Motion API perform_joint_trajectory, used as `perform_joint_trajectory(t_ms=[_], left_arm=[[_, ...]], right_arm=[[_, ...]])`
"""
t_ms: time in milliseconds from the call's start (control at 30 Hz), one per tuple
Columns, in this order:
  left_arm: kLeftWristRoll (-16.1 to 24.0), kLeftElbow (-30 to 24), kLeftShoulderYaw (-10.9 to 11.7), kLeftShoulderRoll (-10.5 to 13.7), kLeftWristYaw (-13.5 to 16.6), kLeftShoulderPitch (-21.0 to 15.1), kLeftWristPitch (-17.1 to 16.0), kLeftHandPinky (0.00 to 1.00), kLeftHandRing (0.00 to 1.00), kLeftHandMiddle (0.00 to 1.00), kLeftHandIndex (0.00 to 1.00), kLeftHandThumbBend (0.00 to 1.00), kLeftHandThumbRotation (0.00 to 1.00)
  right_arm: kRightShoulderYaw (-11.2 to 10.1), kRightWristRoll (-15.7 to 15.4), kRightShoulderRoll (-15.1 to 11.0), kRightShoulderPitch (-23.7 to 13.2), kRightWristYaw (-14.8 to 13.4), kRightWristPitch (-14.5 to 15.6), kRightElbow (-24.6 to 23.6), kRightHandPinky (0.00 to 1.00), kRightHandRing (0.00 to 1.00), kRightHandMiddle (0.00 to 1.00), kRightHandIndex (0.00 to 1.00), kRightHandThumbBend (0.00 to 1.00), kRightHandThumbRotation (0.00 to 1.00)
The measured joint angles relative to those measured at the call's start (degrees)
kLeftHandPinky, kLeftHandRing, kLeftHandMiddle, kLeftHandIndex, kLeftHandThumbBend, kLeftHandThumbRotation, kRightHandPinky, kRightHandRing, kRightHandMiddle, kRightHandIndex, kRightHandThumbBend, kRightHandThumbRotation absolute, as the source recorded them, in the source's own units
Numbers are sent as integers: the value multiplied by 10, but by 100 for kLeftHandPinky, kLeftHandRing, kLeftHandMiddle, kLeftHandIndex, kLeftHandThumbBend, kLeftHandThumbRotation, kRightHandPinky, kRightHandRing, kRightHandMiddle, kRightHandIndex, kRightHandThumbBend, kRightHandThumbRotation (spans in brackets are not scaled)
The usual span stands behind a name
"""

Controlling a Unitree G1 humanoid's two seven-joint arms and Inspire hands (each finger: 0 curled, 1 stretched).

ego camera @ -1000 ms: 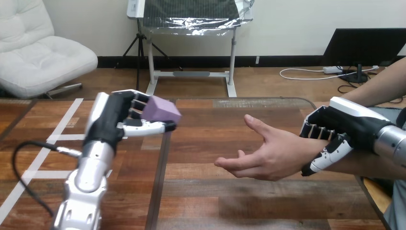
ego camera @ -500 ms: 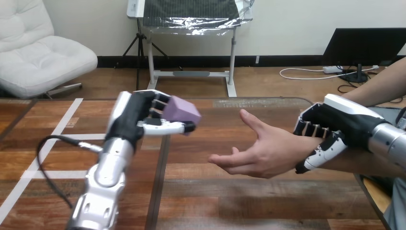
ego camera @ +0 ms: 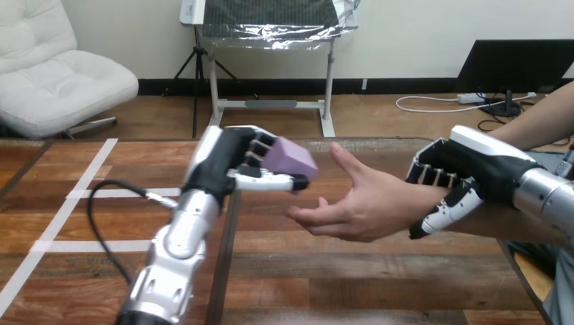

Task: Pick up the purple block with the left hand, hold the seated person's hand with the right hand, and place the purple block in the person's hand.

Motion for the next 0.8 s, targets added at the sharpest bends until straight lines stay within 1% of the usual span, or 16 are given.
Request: perform_joint_trajectory(t_ms=[200,400,567,800], left_arm=[[8,3,-17,-14,-4,-7,0,36,43,47,48,66,0],[9,5,-30,-28,-9,-13,0,37,44,47,48,66,0],[9,8,-32,-38,-7,-16,0,38,44,47,48,66,0],[10,15,-34,-39,-4,-18,0,37,43,47,48,66,0]], right_arm=[[0,4,0,0,2,10,-17,33,41,47,50,87,7],[0,4,1,0,4,24,-33,33,40,47,51,87,8],[-1,5,1,0,5,38,-42,33,41,47,51,87,7],[-2,6,1,0,6,44,-48,33,41,47,50,88,6]])
